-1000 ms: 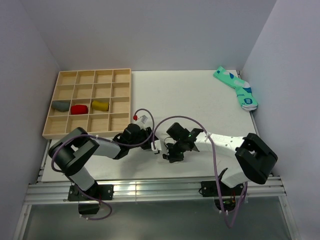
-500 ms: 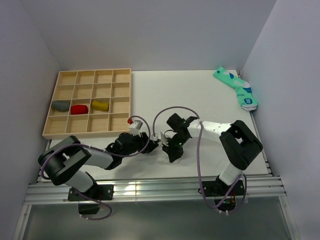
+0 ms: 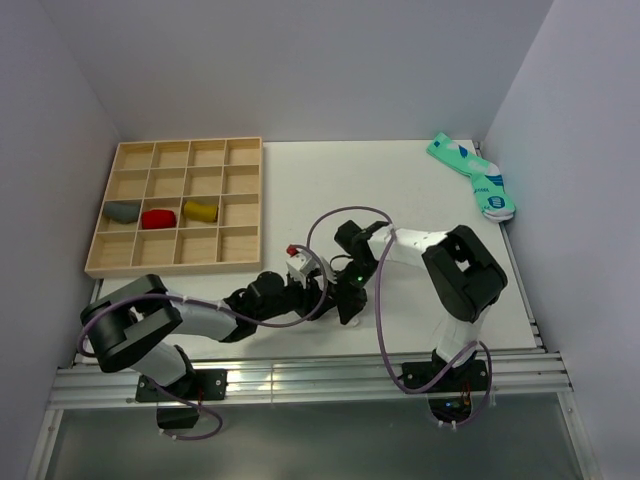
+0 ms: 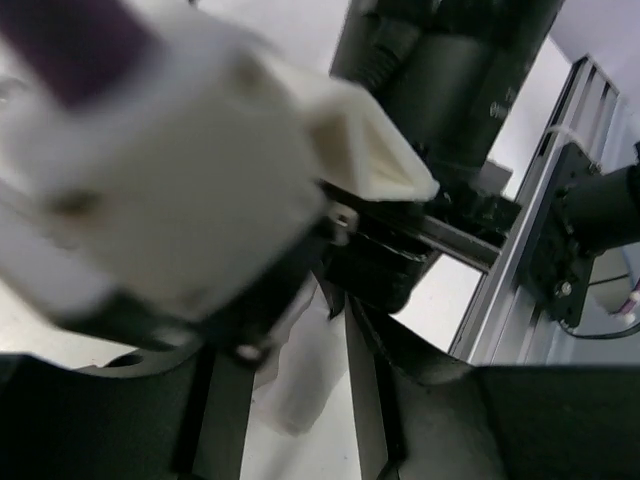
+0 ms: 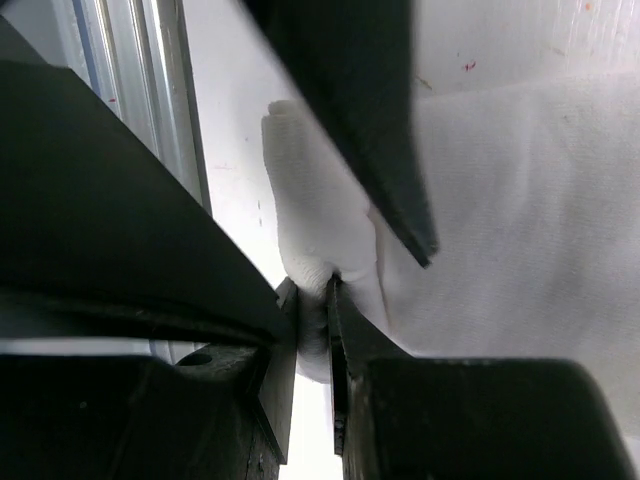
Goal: Roll the socks
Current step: Roll the sock at the center of the board.
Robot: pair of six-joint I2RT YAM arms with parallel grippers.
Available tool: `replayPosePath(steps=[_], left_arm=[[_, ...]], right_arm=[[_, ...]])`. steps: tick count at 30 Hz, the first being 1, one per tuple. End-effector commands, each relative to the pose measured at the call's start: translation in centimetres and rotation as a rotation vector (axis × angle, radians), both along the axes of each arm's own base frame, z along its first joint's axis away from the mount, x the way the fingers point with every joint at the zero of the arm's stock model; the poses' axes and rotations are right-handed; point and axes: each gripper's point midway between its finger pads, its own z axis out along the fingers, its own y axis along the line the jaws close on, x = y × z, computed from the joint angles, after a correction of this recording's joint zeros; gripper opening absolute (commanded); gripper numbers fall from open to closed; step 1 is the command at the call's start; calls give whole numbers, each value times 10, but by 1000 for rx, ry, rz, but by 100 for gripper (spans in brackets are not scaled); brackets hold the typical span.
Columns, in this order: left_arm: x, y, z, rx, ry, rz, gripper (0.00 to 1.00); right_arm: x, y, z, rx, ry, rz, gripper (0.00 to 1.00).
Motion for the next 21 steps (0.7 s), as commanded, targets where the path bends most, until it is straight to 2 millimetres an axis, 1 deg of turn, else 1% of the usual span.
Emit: replayPosePath(steps=[1,9,18,21], left_arm=[[-8,-13,-3,40,-54,-72,44],[-17,-10,-13,65,-52,-95,45],[-24,-6,-27,118,-43,-100,46],[-26,-5,-28,118,-44,-101,47]], right_arm=[[3,-16,-15,-98,1,-1,10],[6,-20,-21,-126,26,-31,11],[13,-19,-25,-152,36,-59,11],[14,-18,-25,-155,41,-63,10]])
